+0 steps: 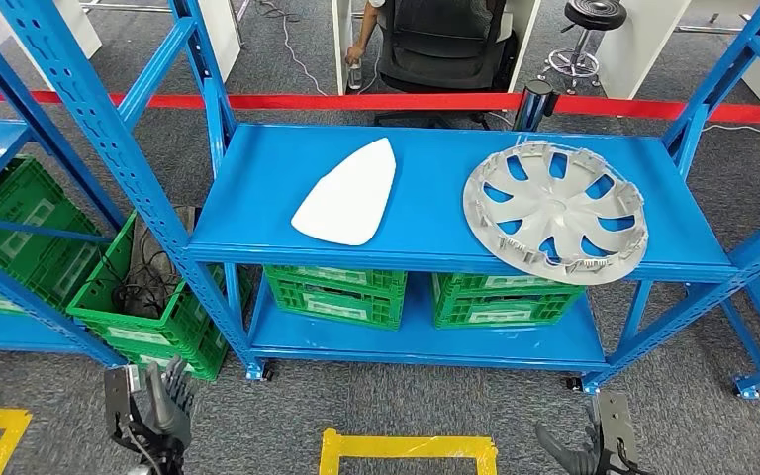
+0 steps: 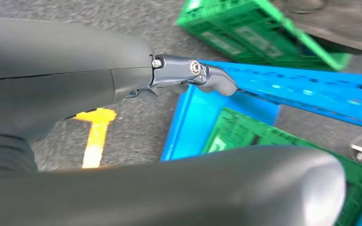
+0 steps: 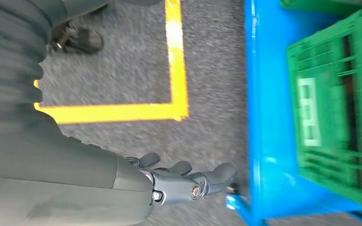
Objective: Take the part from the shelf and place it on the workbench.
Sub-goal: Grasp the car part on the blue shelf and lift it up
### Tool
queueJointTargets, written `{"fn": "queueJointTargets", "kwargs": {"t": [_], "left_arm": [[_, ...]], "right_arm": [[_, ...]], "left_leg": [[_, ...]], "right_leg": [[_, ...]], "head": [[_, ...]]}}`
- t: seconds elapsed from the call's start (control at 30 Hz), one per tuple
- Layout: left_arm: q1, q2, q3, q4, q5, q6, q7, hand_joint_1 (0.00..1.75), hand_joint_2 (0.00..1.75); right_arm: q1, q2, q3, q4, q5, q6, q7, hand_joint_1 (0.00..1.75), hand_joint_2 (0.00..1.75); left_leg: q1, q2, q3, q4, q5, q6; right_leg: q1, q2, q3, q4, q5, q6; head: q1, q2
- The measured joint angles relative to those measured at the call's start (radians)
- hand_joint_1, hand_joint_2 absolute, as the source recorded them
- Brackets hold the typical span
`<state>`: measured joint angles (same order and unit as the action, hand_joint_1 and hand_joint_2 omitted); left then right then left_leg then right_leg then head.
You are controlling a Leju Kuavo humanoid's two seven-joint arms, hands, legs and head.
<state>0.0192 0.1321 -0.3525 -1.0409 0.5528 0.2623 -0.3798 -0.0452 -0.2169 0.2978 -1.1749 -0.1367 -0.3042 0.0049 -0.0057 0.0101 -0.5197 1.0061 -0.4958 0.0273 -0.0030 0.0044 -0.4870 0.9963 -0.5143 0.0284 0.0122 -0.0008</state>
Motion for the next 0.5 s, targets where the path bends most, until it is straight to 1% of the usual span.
{"fn": "queueJointTargets", "kwargs": {"t": [0.27,0.5], "left_arm": [[0.002,0.001,-0.002,-0.167,-0.126,0.05,0.038,0.0,0.0],[-0.003,0.001,-0.007,-0.293,-0.258,0.077,0.084,0.0,0.0]], "right_arm": [[-0.005,-0.014,0.018,-0.184,0.183,-0.011,0.063,0.0,1.75],[-0.035,-0.024,0.049,-0.317,0.315,0.016,0.123,0.0,1.75]], "left_leg": [[0.0,0.0,-0.008,0.0,0.006,0.0],[0.0,0.0,-0.01,0.0,0.008,0.0]], "right_leg": [[0.0,0.0,-0.008,0.0,0.006,-0.001],[0.0,0.0,-0.01,0.0,0.008,0.0]], "head": [[0.0,0.0],[0.0,0.0]]}}
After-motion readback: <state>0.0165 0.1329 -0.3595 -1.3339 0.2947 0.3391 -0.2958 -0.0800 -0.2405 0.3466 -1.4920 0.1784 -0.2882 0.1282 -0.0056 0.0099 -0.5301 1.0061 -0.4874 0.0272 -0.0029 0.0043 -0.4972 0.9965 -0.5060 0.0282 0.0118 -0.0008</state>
